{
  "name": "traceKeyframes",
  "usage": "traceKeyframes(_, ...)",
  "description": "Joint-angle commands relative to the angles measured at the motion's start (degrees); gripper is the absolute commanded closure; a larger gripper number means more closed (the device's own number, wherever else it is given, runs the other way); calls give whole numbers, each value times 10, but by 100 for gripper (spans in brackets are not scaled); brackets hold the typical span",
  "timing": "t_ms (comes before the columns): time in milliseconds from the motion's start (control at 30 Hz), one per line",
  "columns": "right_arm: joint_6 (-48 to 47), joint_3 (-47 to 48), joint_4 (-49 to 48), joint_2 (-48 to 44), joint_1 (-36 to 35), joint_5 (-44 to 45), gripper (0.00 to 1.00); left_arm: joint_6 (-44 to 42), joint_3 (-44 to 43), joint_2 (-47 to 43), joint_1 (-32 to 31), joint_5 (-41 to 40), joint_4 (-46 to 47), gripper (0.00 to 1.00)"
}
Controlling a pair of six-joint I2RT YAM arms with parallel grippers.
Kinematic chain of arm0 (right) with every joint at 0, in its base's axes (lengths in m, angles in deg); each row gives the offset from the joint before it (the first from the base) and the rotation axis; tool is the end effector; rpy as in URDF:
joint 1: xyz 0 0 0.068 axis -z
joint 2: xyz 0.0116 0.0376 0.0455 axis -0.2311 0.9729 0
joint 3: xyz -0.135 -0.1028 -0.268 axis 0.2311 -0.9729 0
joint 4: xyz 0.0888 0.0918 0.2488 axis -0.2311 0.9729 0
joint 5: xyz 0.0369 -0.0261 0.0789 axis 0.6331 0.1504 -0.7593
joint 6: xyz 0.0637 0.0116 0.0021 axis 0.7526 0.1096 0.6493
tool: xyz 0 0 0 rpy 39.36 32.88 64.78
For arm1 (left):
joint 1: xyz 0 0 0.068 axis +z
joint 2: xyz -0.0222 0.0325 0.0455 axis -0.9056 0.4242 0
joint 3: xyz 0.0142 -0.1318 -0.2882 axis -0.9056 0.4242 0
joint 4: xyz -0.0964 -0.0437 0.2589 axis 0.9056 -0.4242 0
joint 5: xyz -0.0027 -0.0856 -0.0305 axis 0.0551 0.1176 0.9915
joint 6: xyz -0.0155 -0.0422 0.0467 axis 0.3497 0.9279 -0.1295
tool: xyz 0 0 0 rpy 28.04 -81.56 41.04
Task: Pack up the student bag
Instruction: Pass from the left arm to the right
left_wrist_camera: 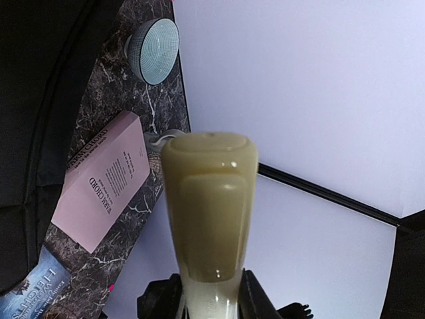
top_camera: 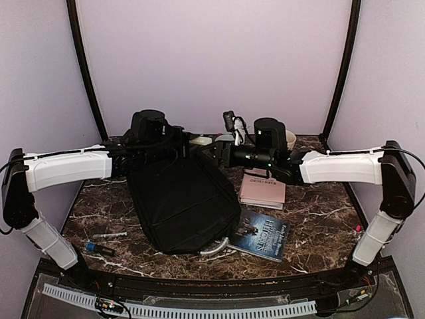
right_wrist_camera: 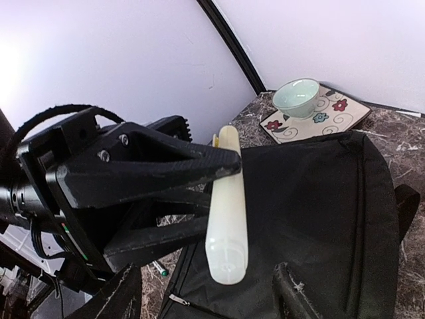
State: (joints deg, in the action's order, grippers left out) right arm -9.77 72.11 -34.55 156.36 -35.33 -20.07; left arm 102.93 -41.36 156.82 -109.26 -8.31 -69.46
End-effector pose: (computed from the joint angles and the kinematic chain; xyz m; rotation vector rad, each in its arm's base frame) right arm 0.2759 0.3353 0.3197 -0.5102 1.8299 1.2399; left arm 0.2890 -0.2777 0.3577 -1.1823 1.8516 -1.6897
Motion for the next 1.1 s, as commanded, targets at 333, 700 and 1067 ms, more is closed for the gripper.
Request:
traceKeyframes(333,-26,45,-37,15,-4,22,54,-6,-18,-2,-11,-2,15,100)
traceKeyframes(700,-40,50,-35,19,-3,9,89,-16,-23,-3,-13,-6,-4,100)
traceKeyframes(1067,-75,47,40,-3,0,35,100,-129,-67,-30,-15,-15,-179,52)
